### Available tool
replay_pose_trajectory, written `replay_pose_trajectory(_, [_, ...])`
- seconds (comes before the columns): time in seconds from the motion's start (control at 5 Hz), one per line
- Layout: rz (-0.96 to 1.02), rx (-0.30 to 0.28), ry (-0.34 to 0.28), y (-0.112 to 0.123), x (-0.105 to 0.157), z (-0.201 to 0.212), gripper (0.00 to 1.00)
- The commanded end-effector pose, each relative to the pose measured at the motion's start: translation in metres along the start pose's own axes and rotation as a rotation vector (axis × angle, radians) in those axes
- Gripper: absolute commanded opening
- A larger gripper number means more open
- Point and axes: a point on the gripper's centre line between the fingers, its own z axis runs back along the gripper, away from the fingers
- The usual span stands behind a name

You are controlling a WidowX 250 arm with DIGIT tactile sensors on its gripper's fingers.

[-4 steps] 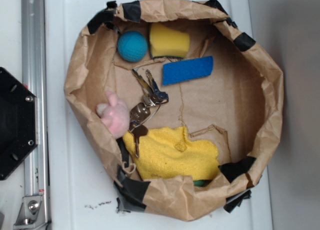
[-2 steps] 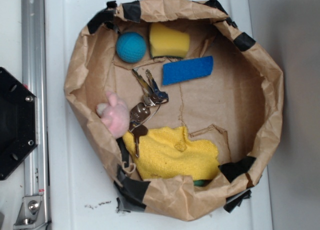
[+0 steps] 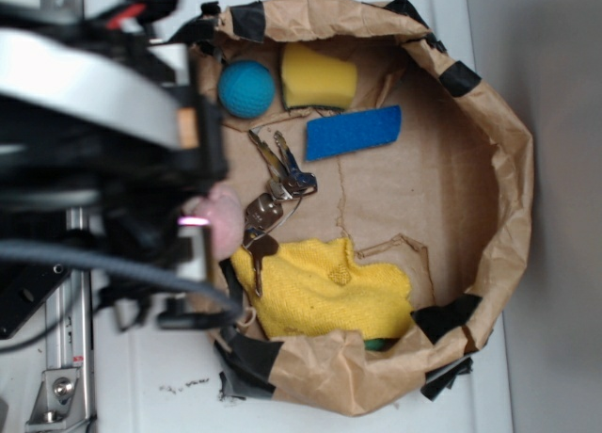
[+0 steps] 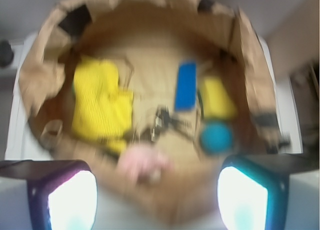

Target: Grab the blue sponge.

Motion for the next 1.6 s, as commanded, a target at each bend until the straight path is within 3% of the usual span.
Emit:
replay_pose_trajectory(0.0, [-0.031, 0.03, 0.072, 0.021, 0.043, -0.083, 1.0])
replay_pose_trajectory(0.4, [-0.023, 0.053, 0.175, 0.054, 0.038, -0.14, 1.0])
replay_pose_trajectory(0.6, [-0.001, 0.053, 0.181, 0.068, 0.034, -0.145, 1.0])
replay_pose_trajectory(1.0, [-0.059, 0.058, 0.192, 0.061, 0.045, -0.164, 1.0])
replay_pose_trajectory(1.2, [-0.064, 0.042, 0.207, 0.057, 0.042, -0.17, 1.0])
replay_pose_trajectory(1.4, [-0.12, 0.002, 0.173, 0.043, 0.053, -0.169, 1.0])
